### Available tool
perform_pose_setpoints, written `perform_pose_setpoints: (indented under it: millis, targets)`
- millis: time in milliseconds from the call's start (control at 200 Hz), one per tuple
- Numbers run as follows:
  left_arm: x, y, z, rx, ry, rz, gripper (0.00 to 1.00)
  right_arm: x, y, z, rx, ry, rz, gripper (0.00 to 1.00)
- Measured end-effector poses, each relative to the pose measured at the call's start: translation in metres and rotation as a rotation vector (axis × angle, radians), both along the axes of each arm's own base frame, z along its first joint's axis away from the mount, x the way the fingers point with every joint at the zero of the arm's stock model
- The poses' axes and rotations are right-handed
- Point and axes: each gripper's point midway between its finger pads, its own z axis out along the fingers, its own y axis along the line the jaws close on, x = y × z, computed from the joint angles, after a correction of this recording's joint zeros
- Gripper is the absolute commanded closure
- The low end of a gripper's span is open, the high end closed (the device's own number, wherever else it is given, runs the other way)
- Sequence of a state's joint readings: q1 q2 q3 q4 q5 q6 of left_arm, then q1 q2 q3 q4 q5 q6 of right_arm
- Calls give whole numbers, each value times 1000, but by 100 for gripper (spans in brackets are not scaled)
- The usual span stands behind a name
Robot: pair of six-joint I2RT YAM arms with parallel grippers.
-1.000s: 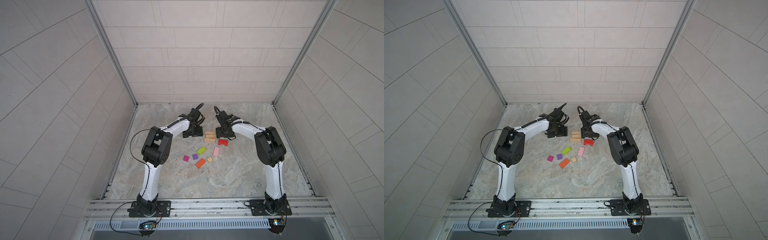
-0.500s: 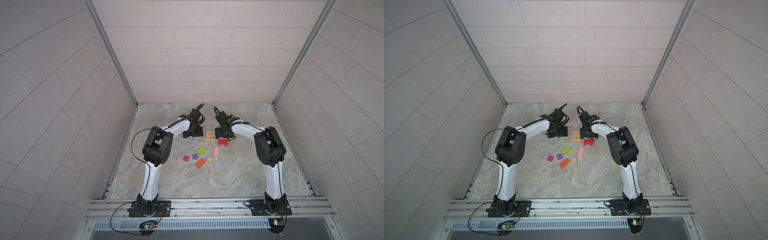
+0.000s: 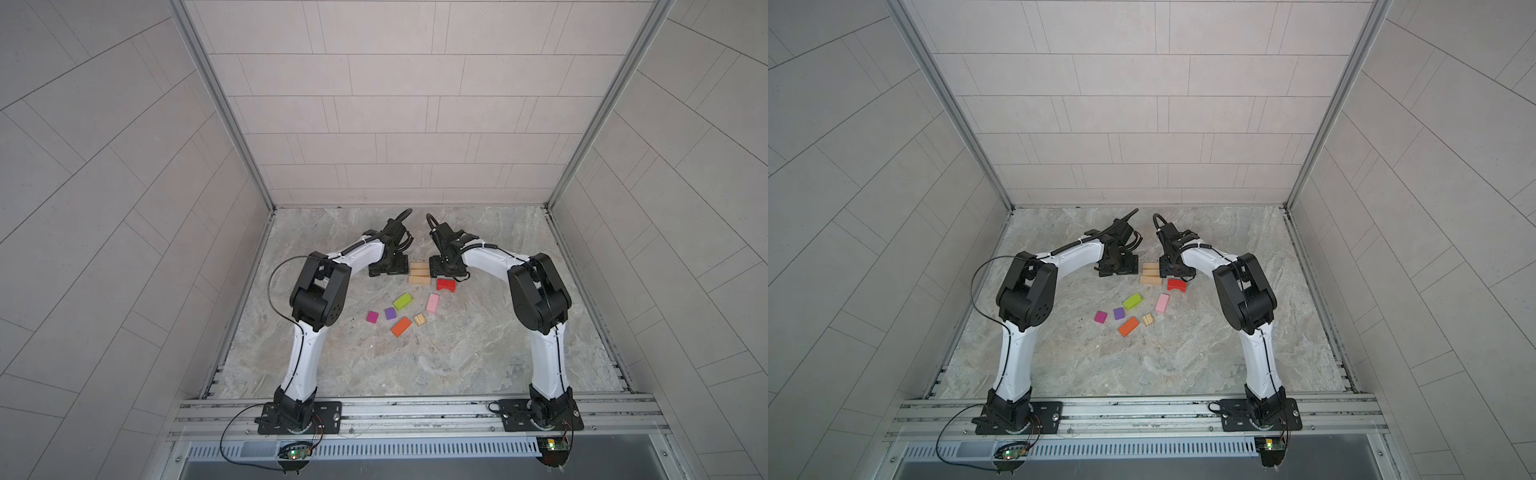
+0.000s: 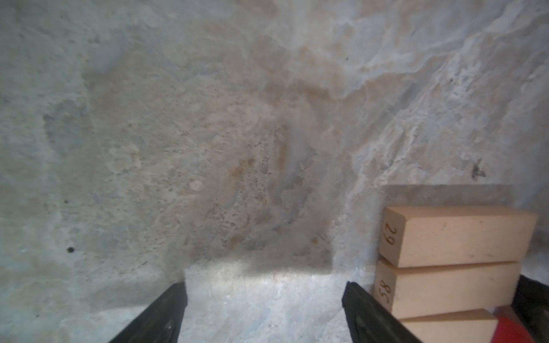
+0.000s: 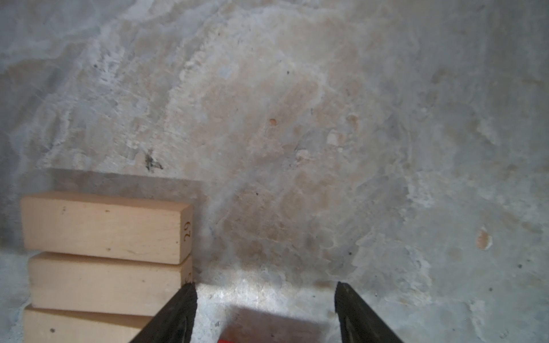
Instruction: Build the wood block tower
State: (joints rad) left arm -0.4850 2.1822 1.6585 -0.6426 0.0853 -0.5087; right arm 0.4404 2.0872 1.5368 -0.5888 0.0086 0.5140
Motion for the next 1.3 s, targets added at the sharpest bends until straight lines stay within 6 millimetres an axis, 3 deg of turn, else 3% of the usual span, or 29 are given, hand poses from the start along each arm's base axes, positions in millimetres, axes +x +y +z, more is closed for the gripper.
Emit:
perform_pose_setpoints:
  millis: [1301]
  targets:
    - [1,-21,0,-12,-10,-5,11,-1,0,-1,3,7,-13,25]
